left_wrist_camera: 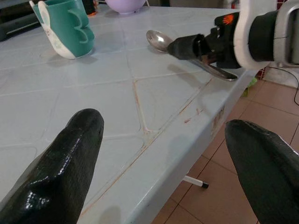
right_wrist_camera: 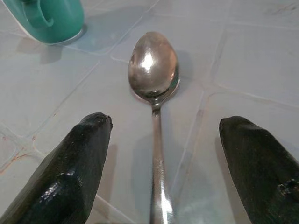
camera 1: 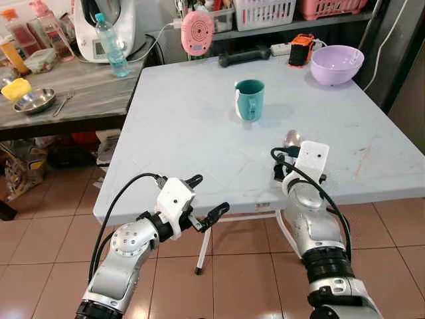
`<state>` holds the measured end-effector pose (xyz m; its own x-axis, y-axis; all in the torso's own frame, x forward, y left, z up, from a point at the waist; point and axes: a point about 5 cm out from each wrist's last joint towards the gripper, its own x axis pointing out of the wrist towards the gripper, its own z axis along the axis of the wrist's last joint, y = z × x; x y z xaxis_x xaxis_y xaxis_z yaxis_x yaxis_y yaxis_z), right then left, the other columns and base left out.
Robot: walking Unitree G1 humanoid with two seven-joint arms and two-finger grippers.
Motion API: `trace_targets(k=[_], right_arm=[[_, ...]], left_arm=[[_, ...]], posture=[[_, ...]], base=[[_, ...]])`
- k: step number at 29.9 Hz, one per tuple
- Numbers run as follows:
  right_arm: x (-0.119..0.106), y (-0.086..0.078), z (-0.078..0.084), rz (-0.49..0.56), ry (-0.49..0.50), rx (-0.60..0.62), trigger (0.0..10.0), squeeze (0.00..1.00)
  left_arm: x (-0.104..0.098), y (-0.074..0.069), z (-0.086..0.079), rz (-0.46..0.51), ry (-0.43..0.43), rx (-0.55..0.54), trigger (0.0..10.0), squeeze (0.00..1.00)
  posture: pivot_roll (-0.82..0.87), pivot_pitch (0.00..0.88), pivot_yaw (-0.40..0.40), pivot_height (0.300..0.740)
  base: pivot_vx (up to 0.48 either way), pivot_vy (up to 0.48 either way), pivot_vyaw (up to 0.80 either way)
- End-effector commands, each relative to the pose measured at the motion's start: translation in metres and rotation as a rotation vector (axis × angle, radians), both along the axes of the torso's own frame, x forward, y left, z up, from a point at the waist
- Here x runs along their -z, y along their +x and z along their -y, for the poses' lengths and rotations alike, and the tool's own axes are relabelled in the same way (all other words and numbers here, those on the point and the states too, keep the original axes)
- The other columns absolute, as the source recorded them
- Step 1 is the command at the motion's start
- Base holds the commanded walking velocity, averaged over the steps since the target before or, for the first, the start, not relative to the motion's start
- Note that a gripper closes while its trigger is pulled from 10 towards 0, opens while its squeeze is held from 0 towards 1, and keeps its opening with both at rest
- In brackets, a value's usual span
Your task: Setting the table
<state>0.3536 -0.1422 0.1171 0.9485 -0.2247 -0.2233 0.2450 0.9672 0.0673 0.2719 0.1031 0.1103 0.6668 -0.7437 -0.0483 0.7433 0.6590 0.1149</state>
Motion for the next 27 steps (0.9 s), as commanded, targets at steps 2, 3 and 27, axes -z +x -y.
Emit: trace_targets(k=[2,3,27], right_arm=[[-0.005,0.004,-0.005,0.011,0.021,0.004,10.0,0.0],[-0.004,0.005,-0.005,0.008,0.033,0.004,10.0,0.0],[0.017,0.008,0.01,-0.112,0.011,0.059,0.0,0.0]], left_arm=[[-0.004,0.0,-0.002,0.008,0.008,0.01,10.0,0.0],[-0.004,0.0,-0.002,0.007,0.008,0.01,10.0,0.0],[-0.005,-0.006,0.007,-0.022,-0.019,0.085,10.0,0.0]], posture=[[-0.09,0.061,0.112,0.74],[-0.09,0.062,0.113,0.74],[-0.09,0.063,0.117,0.74]], base=[[0.0,0.0,0.0],[0.0,0.0,0.0],[0.0,0.0,0.0]])
